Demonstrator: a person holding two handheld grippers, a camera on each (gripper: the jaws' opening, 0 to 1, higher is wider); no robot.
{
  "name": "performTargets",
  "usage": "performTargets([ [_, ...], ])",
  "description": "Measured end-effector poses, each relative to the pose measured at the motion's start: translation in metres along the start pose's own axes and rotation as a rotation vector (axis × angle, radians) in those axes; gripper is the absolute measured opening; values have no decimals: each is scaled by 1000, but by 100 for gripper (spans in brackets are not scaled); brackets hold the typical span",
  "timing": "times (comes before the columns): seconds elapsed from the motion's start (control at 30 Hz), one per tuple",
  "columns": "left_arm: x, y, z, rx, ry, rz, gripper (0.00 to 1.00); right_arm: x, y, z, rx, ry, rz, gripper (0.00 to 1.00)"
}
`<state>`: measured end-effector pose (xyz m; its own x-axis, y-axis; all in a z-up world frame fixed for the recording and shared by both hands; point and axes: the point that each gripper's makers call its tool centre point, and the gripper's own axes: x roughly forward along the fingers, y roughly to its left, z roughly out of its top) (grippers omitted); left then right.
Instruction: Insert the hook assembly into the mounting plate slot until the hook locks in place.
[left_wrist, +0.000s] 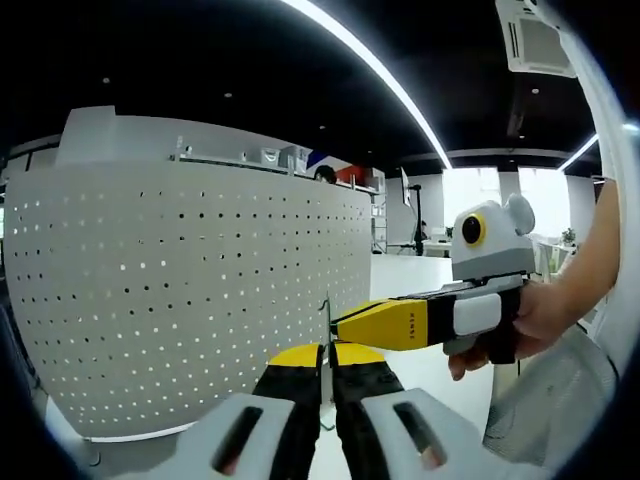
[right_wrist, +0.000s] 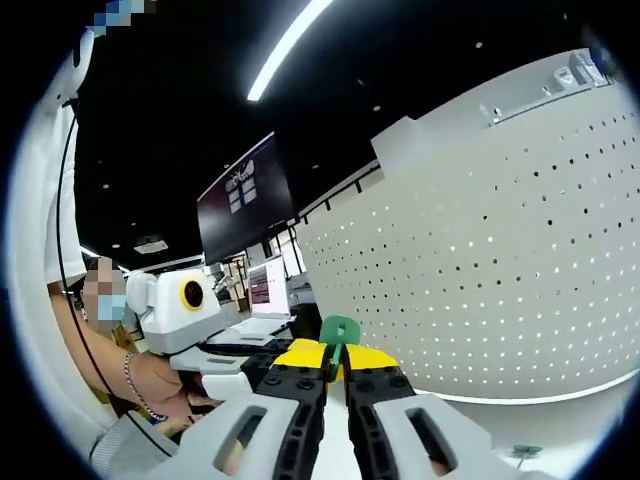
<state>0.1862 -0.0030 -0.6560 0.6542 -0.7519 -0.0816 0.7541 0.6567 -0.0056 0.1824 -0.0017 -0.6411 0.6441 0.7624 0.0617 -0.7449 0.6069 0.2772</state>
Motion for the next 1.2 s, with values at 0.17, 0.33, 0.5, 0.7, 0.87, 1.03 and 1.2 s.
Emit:
performTargets([
  [0.17,1,-1,0,-6,-4,3,2,0,-2,1,29,-11,-18,2],
  [0.33,2,-1,-2,-6,9,8,2,0,-4,-1,26,-1,-37,1],
  [0.5,2,0,-4,-12,12,15,2,0,-5,-2,44,-4,-57,1],
  [0.7,2,1,-2,-16,6,19,2,1,-4,0,47,1,-59,0],
  [0.87,3,0,-2,-23,5,21,2,0,-5,0,68,6,-63,0],
  [1.03,4,0,-2,-28,2,19,2,0,-5,0,80,14,-67,0],
  [1.2,5,-1,-2,-23,4,16,3,-1,-6,0,79,15,-68,0],
])
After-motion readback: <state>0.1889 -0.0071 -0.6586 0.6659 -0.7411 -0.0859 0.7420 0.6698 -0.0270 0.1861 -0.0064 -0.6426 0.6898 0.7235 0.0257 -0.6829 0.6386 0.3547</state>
